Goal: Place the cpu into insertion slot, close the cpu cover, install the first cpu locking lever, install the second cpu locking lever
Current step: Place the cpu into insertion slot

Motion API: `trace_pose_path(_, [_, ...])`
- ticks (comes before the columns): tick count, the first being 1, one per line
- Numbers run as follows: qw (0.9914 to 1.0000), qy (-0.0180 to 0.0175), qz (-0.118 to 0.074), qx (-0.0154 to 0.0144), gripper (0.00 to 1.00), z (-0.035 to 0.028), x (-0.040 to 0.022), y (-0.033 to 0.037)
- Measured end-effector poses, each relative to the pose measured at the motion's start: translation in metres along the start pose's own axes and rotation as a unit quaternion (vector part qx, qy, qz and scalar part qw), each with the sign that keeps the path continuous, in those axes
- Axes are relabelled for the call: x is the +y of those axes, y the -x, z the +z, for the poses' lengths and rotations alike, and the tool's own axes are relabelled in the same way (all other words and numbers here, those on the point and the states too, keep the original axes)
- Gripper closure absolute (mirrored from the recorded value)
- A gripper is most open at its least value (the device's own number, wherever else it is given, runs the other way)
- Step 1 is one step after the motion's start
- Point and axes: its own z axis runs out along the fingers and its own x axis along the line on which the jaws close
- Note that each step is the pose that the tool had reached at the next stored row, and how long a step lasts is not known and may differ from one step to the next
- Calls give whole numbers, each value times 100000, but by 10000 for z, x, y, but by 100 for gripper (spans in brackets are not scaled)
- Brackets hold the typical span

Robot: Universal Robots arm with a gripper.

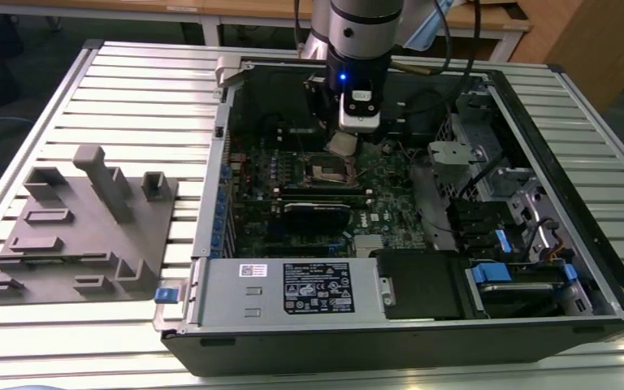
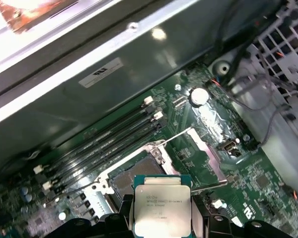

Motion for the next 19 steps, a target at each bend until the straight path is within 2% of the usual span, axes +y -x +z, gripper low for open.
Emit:
trace_pose_path(14, [100000, 4, 140, -19, 46, 1, 0, 0])
trace_pose_path(16, [99997, -7, 755, -78, 46, 2, 0, 0])
trace_pose_path(19, [99947, -30, 3237, -311, 46, 5, 0, -1])
